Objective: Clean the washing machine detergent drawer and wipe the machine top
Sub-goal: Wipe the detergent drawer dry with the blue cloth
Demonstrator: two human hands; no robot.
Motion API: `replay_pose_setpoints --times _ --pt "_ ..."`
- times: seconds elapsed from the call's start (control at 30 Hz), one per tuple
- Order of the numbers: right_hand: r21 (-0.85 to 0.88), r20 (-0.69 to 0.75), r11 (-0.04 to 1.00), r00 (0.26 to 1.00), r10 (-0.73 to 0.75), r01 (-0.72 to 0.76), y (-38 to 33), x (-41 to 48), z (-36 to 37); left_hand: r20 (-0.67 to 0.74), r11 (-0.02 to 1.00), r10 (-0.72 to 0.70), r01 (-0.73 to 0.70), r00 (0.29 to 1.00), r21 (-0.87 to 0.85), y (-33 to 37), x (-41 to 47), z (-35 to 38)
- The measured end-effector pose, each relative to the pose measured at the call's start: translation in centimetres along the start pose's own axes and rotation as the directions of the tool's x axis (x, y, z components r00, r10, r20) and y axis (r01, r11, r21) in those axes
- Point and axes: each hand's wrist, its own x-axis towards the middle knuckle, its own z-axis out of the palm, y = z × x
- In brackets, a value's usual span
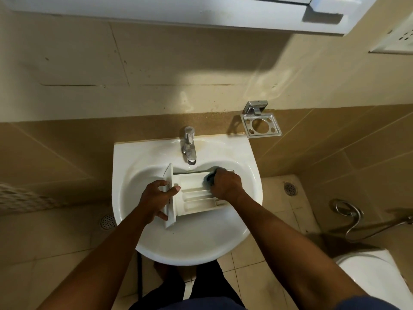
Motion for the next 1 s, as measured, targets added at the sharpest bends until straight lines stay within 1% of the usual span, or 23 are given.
replay_pose_setpoints --times 0.07,0.13,0.23,0.33,0.4,0.47,0.53,0.57,0.7,0.73,0.8,0.93,1.0 --pt "-0.058 0.032 0.998 0.999 -0.014 0.016 -0.5 0.3 -0.2 -0.007 1.000 -0.002 0.002 1.000 0.003 0.0 -0.1 0.1" --pt "-0.084 0.060 0.993 0.995 -0.074 0.079 -1.1 0.4 -0.6 -0.011 1.000 0.002 -0.002 1.000 0.003 0.1 -0.2 0.0" --pt "0.016 0.090 0.982 0.978 -0.189 0.188 -1.8 0.2 0.5 -0.006 1.000 0.002 -0.002 1.000 0.001 0.2 -0.3 0.0" --pt "0.161 0.056 0.971 0.981 -0.187 0.176 -3.9 0.2 2.4 -0.004 1.000 -0.014 0.014 1.000 0.015 0.5 -0.5 0.0" --pt "0.275 0.049 0.944 0.978 -0.202 0.182 -5.6 0.3 2.9 -0.007 1.000 -0.015 0.015 1.000 0.025 0.6 -0.5 0.1" --pt "0.379 0.001 0.905 0.978 -0.208 0.193 -6.5 0.1 3.2 -0.008 1.000 -0.019 0.019 1.000 0.023 0.6 -0.5 0.1" --pt "0.484 -0.074 0.858 0.985 -0.154 0.171 -5.8 0.0 3.9 -0.007 1.000 -0.016 0.016 1.000 0.022 0.7 -0.6 0.1" --pt "0.504 -0.101 0.846 0.985 -0.142 0.173 -5.1 -0.1 4.3 -0.008 1.000 -0.016 0.017 1.000 0.027 0.7 -0.6 0.1" --pt "0.401 -0.068 0.895 0.981 -0.183 0.195 -4.1 0.2 4.6 -0.004 1.000 -0.015 0.015 1.000 0.023 0.8 -0.6 0.1" --pt "0.400 -0.071 0.891 0.976 -0.205 0.216 -4.3 0.4 4.4 -0.003 1.000 -0.013 0.013 1.000 0.022 0.7 -0.7 0.1" --pt "0.456 -0.098 0.852 0.966 -0.239 0.256 -5.0 0.6 3.7 -0.001 1.000 -0.010 0.010 1.000 0.015 0.6 -0.7 0.1" --pt "0.599 -0.254 0.735 0.946 -0.200 0.316 -6.3 -0.1 2.5 0.008 1.000 -0.012 0.012 1.000 -0.006 0.7 -0.8 0.1" --pt "0.565 -0.285 0.736 0.925 -0.250 0.373 -7.0 -0.4 3.2 0.005 1.000 -0.015 0.015 1.000 -0.002 0.7 -0.7 0.0"
